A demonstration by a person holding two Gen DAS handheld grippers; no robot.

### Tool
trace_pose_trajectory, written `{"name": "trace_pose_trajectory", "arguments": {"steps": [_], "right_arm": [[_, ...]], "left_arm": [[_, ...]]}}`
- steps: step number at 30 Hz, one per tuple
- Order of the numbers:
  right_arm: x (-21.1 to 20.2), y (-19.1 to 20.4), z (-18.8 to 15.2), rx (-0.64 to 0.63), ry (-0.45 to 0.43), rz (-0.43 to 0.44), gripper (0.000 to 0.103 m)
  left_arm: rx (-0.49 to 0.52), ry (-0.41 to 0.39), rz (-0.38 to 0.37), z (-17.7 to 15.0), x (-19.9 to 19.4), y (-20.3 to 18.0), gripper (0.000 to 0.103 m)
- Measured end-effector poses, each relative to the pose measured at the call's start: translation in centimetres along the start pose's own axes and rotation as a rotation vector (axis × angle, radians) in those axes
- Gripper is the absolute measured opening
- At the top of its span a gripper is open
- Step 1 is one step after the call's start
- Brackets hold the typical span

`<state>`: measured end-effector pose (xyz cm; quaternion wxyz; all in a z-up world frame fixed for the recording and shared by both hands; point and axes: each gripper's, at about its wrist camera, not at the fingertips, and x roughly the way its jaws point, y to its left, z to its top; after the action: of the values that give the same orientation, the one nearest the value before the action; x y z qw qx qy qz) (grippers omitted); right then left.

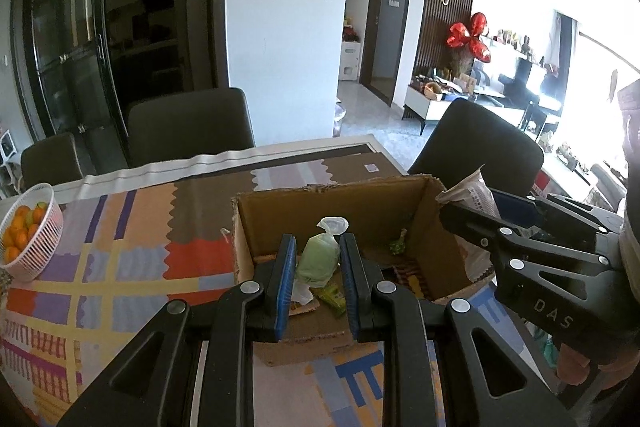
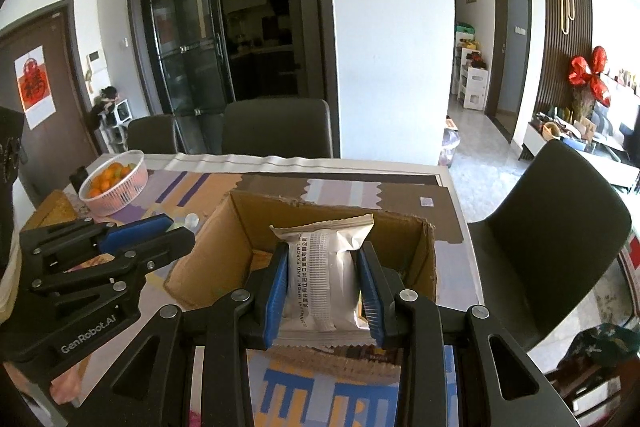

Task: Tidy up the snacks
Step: 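Carry pale green candy and white packet into the box and open both tools, then move both open tools back to the two pink packets on the table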

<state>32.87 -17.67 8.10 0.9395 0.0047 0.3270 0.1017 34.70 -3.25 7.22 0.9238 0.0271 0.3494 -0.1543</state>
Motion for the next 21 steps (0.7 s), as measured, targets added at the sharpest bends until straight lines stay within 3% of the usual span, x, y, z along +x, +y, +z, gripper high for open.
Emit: {"name": "trace_pose_trajectory", "arguments": {"steps": [6,8,10,21], "right_arm": [[1.3,-0.3,0.0,0.000,0.019,-0.019,0.035],[1.7,-0.1,0.1,-0.003,0.017,-0.021,0.040],[1.9,-0.4,-0.1,0.001,0.035,-0.022,0.052],[-0.7,0.4,-2.0,-0.020,0.015,-0.044,0.055]], "left_arm": [[-0.017,0.033,-0.008,0.2,1.7,0.5,0.025],[-0.010,0.028,0.015,0.1,1.8,0.5,0.042],[0.000,0.019,0.029,-0.2,1.5,0.5,0.047],[0.063,-0.028,0.061,-2.2,-2.6,0.1,0.052]]}}
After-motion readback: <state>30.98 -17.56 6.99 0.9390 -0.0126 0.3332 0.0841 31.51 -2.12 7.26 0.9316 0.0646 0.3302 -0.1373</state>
